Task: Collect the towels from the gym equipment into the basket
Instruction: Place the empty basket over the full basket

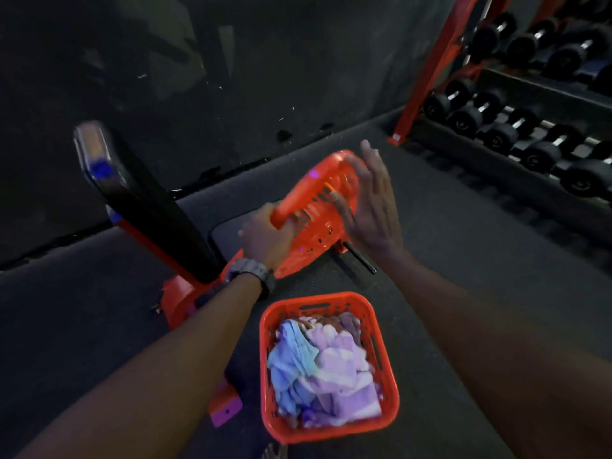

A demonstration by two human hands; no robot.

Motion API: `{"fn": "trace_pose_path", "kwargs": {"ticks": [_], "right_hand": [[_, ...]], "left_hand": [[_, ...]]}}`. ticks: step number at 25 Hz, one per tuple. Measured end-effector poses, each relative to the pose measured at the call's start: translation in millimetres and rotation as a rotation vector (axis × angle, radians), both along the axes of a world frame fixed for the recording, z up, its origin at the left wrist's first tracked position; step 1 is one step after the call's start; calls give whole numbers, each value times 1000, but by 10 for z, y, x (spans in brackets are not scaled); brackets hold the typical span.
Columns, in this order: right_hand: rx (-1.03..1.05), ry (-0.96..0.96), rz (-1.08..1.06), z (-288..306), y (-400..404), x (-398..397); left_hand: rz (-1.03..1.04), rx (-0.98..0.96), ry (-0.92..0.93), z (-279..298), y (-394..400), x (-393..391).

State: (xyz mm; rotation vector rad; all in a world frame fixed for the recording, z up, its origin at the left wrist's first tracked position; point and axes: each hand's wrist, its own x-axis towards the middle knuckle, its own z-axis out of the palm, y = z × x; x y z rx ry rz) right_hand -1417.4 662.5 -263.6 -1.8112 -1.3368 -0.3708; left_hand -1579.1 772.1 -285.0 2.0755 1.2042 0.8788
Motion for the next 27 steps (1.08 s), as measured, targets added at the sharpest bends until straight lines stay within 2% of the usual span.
{"fn": "trace_pose_path", "kwargs": {"ticks": [2,6,9,12,14,16,19,27], "right_hand": [[17,324,-158,-93,-468,-1],[-173,891,-481,-564,-1407,191],[-275,1132,-504,-954,-1819,244],[-383,1203,-348,-1184,-2027,213],[-413,1157,-318,-1323,-2091,142],[-385,1116,-315,-1395,-2078,18],[-377,1150,-300,-1601,-1972,-113],[-564,1030,-355,-2694,-1456,-186]], "left_hand": [[129,-208,-225,22,-207,-212],[187,-750,-647,-71,-670,-542],[165,-977,-694,-308,-885,-763],[138,-1114,-643,-582,-990,-987],[165,-1174,-609,-760,-1055,-1109],[188,-1075,-533,-930,-1075,-1162],[229,-779,-245,-1185,-1087,-1182],[207,-849,-175,-2640,-562,-1088]]}}
